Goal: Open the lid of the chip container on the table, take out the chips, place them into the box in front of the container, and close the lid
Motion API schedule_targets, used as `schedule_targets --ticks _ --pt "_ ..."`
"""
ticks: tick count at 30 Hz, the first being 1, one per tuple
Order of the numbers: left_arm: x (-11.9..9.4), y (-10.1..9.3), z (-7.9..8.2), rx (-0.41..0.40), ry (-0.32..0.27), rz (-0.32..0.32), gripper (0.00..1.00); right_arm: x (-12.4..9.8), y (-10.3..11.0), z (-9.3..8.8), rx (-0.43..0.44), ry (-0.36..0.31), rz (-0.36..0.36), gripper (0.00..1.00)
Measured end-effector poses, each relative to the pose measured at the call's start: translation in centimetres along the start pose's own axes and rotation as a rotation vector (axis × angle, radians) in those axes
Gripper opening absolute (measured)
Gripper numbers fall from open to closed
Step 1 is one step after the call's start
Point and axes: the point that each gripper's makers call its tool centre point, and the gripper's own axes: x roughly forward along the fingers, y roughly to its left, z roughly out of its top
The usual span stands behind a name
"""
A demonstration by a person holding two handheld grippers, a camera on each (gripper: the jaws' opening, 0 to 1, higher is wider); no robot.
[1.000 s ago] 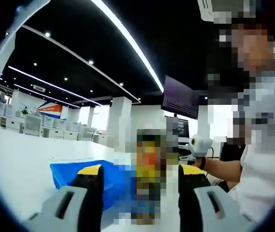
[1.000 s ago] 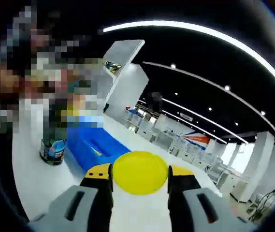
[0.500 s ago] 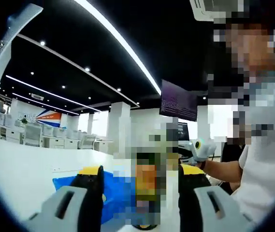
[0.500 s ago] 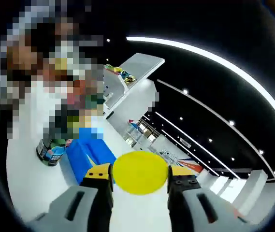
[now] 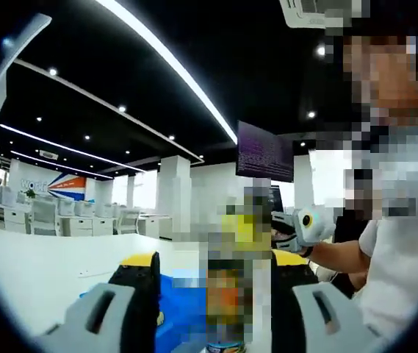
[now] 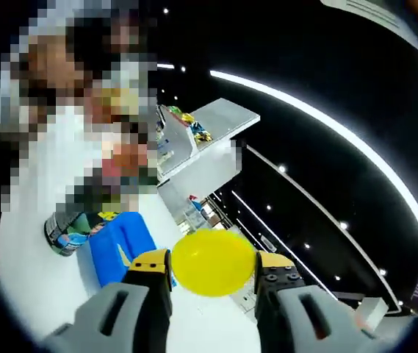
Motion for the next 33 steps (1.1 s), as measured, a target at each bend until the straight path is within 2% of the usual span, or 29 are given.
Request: schedule_targets --ticks 6,8,12,18,21,24,28,31,32,33 --pt "1.1 -0.1 0.8 -0.005 0.010 -0.029 0.59 0.7 -0.2 1.8 -0.071 -0.042 0.004 0.44" --pt "1.5 0.0 0.7 -0.010 0.031 -0.033 0.59 0.8 -0.3 2.3 -0.110 -0.052 0.004 0.44" --pt "2.2 0.7 0.2 0.023 0.074 -0.022 0.57 1.1 -0.2 2.5 -0.146 -0.051 0.009 0.44" --pt "3.3 0.9 0.9 0.014 0.084 -0.041 0.56 1.6 -0.2 3.2 -0.218 -0.081 0.023 0.44" --pt "4.0 0.5 1.3 0.016 0.088 -0.071 0.56 1.9 -0.1 2.2 -0.253 -0.104 0.025 0.44" --pt "4.5 -0.5 2.1 -0.030 0.053 -0.145 0.53 2.1 -0.2 4.3 -0.278 -0.119 0.028 0.44" --pt "5.2 -0.6 1.8 -0.058 0.086 -0.188 0.54 2.3 -0.1 4.9 -0.272 -0.143 0.038 0.44" --pt "5.8 -0.6 1.6 -0.042 0.118 -0.198 0.54 2.1 -0.4 4.2 -0.292 -0.164 0.043 0.44" --pt "6.0 -0.7 1.5 -0.038 0.129 -0.206 0.53 2.3 -0.3 5.1 -0.306 -0.171 0.044 0.44" --pt "6.2 -0.8 1.5 -0.037 0.133 -0.212 0.53 2.3 -0.2 5.2 -0.317 -0.176 0.046 0.44"
